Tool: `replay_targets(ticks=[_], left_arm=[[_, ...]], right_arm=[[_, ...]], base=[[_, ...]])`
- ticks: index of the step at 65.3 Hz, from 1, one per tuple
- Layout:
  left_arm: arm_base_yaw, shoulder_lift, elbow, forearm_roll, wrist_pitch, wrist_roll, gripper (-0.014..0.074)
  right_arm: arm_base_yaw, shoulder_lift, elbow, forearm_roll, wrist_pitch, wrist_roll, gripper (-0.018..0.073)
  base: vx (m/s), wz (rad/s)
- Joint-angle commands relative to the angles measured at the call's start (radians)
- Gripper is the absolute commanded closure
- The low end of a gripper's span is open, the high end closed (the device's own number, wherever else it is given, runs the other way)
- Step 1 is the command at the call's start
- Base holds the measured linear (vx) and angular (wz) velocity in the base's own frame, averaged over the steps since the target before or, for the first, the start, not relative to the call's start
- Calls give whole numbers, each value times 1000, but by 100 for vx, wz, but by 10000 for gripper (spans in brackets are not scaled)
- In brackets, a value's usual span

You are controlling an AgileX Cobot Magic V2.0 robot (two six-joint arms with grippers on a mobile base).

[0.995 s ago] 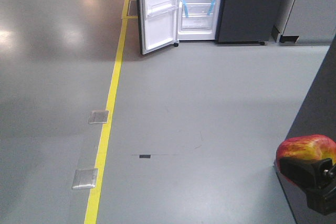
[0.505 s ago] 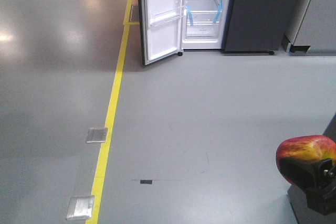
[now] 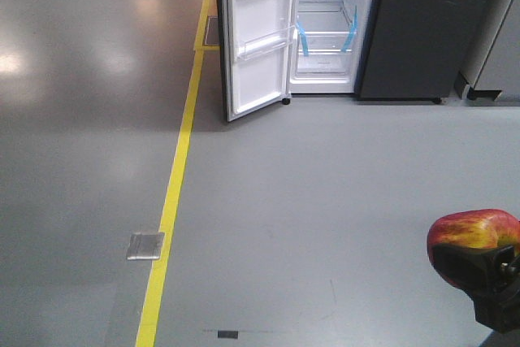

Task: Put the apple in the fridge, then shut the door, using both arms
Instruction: 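Drive toward the open white refrigerator carrying the apple, then approach the refrigerator opening with the apple held in the right gripper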

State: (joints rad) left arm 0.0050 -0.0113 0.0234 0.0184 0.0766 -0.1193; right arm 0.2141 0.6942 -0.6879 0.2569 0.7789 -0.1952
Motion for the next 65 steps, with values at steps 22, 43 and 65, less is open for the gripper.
replay_targets(ticks=[22, 43, 65], left_arm=[[-5, -15, 28, -8, -77, -4, 602], [-5, -15, 28, -8, -77, -4, 602], [-5, -15, 28, -8, -77, -4, 602]], right_arm=[[-2, -1, -27, 14, -65, -6, 397], [-2, -1, -27, 14, -65, -6, 397], [-2, -1, -27, 14, -65, -6, 397]], base=[[32, 1], [29, -1], [25, 0]])
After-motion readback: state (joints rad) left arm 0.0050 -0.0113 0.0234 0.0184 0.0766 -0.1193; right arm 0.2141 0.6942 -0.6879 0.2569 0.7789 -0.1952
